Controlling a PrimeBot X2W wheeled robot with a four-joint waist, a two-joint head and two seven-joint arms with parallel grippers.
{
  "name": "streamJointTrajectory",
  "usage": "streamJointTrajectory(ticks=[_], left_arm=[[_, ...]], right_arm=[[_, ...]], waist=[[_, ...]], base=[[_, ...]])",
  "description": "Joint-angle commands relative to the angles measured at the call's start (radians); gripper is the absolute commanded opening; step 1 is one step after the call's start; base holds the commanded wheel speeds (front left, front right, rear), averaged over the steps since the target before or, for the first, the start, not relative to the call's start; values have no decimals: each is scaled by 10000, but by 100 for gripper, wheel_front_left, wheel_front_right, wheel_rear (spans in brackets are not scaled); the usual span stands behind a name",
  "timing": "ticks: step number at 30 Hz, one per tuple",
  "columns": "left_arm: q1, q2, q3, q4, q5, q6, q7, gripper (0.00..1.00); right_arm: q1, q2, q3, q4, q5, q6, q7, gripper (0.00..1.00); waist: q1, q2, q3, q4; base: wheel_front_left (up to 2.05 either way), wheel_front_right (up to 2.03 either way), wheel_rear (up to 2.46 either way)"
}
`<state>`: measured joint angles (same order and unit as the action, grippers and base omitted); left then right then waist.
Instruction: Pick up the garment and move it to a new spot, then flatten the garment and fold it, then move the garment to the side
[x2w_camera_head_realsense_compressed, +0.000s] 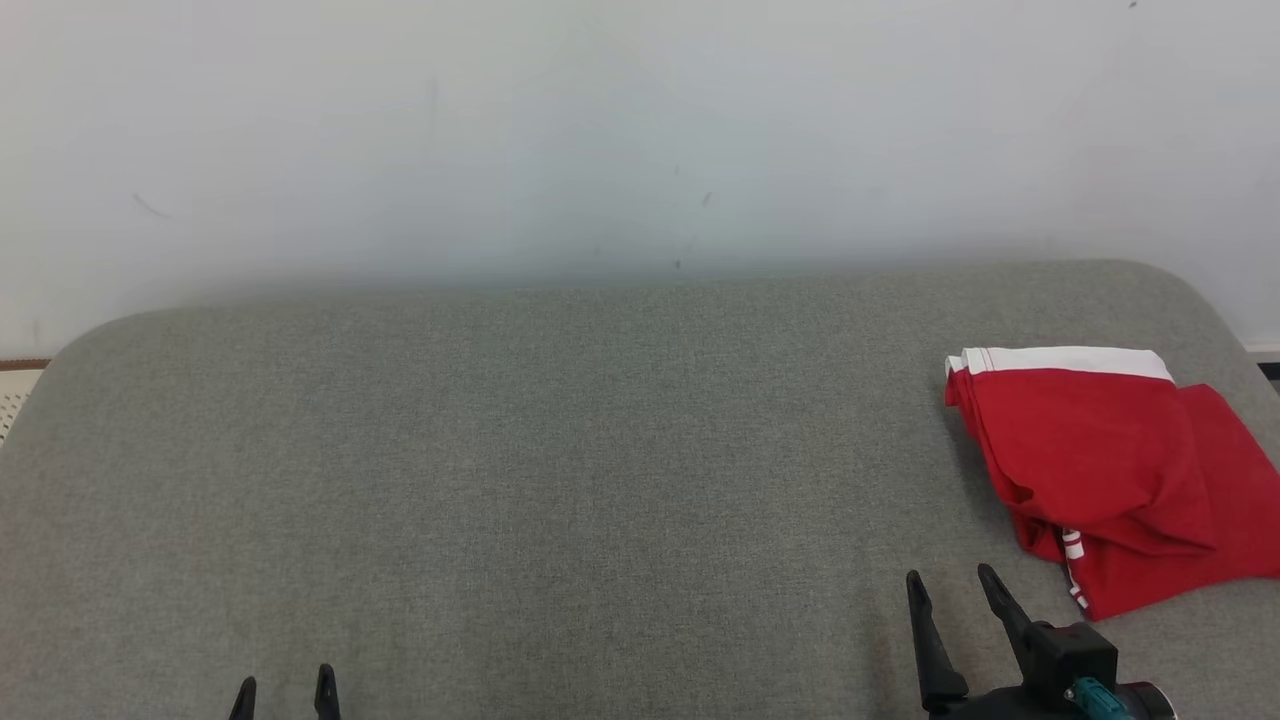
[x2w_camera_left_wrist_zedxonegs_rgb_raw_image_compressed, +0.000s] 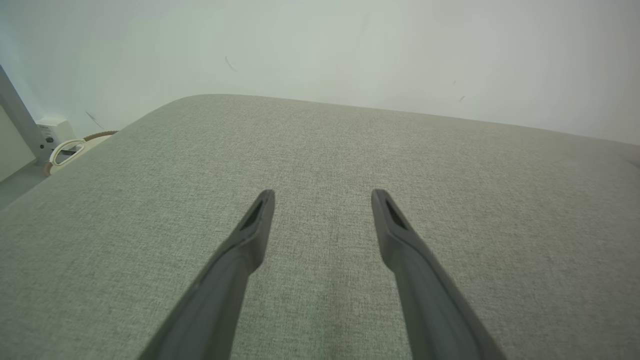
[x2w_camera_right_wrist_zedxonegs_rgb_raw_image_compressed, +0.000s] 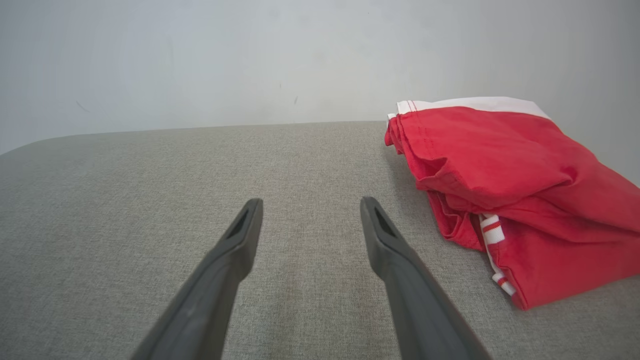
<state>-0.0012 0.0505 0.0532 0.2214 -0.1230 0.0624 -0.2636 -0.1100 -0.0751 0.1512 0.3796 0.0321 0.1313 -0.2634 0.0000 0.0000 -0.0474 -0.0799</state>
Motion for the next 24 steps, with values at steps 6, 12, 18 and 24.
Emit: streamJointTrajectory(ticks=[6, 12, 18, 24], left_arm=[[119, 4, 59, 92, 6, -53, -8, 100], [55, 3, 67, 113, 47, -70, -8, 100], [-8, 4, 19, 149, 56, -60, -8, 100], [-1, 4, -11, 182, 61, -44, -8, 100]], right_arm=[[145, 39, -106, -175, -278, -12, -9, 100], [158, 95, -147, -309, -397, -12, -9, 100], [187, 126, -166, -399, -425, -12, -9, 100], [189, 110, -188, -348, -376, -6, -9, 100]], waist=[[0, 0, 28, -6], [0, 0, 47, -34], [0, 0, 53, -46], [0, 0, 0, 509]], base=[[0, 0, 0], [0, 0, 0], [0, 0, 0], [0, 0, 0]])
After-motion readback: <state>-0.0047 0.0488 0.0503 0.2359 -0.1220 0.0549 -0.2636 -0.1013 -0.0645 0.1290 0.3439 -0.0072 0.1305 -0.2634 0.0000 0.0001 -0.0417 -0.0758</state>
